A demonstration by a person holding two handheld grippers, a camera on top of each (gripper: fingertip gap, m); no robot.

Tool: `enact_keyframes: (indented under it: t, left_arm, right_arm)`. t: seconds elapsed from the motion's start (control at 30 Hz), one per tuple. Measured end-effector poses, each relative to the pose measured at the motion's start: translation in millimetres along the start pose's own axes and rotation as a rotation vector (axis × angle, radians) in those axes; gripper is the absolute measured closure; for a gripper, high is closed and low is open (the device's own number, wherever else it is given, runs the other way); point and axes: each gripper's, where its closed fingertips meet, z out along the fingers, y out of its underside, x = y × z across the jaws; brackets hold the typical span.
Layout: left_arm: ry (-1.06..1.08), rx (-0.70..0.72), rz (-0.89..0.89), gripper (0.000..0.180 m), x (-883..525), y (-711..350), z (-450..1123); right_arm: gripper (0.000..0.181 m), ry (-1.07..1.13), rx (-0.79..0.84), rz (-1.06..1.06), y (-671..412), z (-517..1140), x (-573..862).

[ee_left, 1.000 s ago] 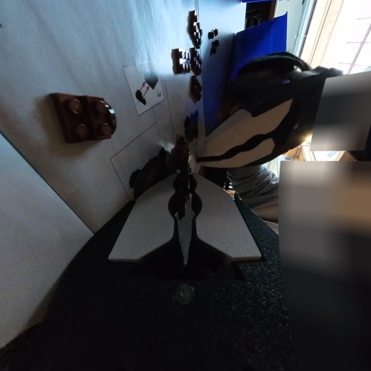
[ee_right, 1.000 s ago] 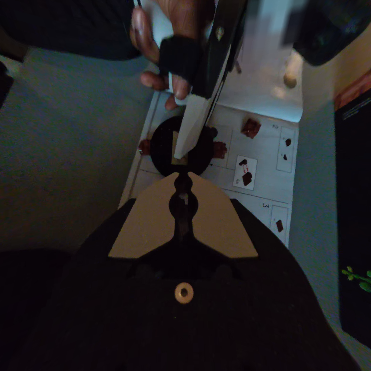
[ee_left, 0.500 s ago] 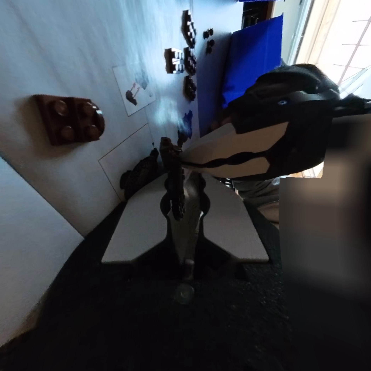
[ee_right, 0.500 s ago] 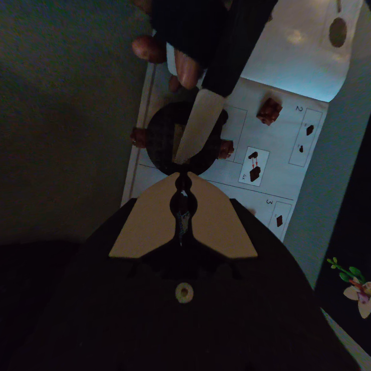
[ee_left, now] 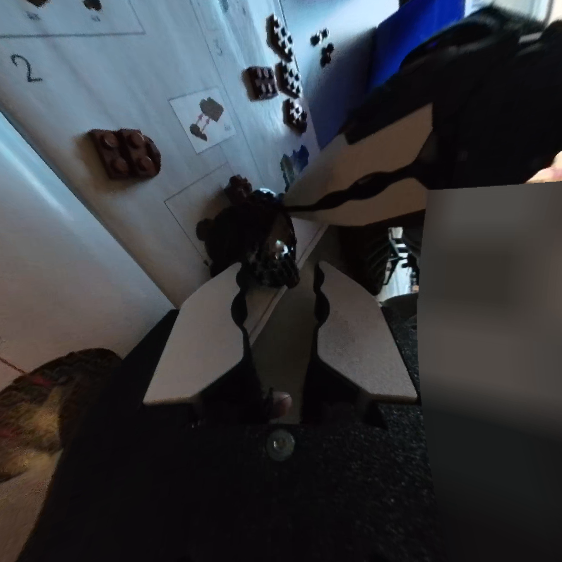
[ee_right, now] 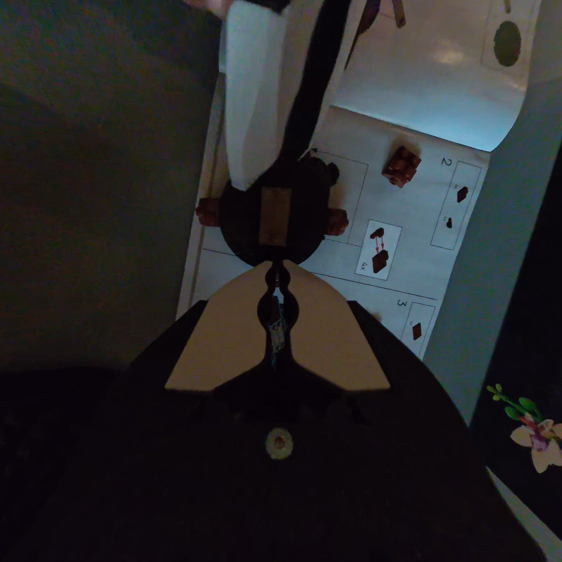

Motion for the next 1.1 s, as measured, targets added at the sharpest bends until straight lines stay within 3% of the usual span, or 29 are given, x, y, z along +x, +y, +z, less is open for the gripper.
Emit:
enact_keyframes:
  t: [0.3,0.6,0.8,1.1]
  left_arm:
    - [-0.114,0.083,0.198,0.155,5,-19,-16]
    - [-0.172,-0.003,0.347,0.169,4,-7,19]
    - [-0.17,-0.036,0.366,0.167,8,0,21]
    - [-0.183,0.042,0.399,0.167,11,-13,3]
  right_arm:
    - [0.18,-0.03,-0.064,0.001,4,-1,1]
    - [0.181,-0.025,-0.11,-0.032,4,-2,1]
    - [0.179,-0.02,-0.141,0.01,15,-7,3]
    - [0.155,-0.032,-0.037,0.188,21,-18,-2]
